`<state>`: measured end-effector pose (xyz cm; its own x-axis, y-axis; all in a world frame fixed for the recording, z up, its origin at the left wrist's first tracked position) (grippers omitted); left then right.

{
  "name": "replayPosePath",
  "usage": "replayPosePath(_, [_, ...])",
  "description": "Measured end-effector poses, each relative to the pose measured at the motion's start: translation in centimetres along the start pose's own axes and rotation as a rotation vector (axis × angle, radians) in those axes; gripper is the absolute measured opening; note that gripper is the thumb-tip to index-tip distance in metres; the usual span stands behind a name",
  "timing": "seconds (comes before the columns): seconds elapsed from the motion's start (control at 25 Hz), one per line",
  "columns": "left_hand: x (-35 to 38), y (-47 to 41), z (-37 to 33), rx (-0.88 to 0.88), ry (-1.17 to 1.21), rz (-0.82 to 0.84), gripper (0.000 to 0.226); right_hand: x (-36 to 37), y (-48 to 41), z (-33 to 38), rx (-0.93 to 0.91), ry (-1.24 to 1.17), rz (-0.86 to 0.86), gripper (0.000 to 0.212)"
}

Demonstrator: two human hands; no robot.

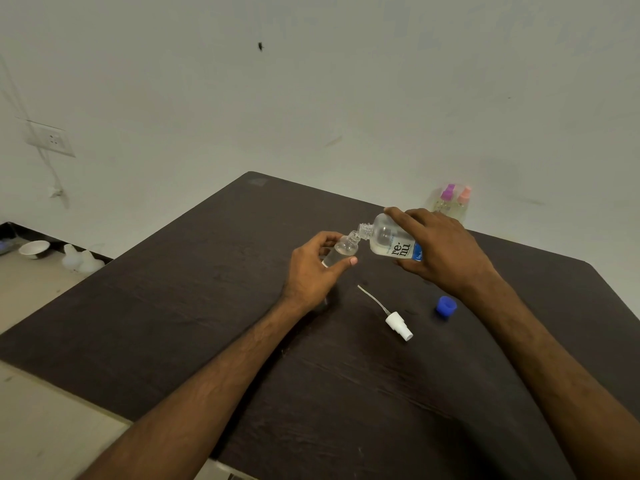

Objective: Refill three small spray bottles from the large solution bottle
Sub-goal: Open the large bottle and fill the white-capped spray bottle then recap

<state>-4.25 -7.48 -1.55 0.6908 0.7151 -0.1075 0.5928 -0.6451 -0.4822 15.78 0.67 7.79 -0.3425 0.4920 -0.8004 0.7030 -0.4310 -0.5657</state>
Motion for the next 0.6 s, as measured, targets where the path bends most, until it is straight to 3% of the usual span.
replayPosePath(0.6, [-0.10, 0.04, -0.31, 0.002, -0.008, 0.006, 0.042, 0.01, 0.02, 0.08, 0.004, -0.006, 0.003, 0.087])
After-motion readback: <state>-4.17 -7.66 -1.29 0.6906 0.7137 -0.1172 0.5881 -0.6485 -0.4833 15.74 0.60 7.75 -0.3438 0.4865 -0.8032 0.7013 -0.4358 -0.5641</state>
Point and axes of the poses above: each hand's wrist, its own y-axis away from the middle knuckle, its own x-axis out of the palm, z = x × y, the point moved 1 cm from there along -y, towards the middle knuckle, and after that the axes turned 13 degrees about -z, right-handed, at the moved point
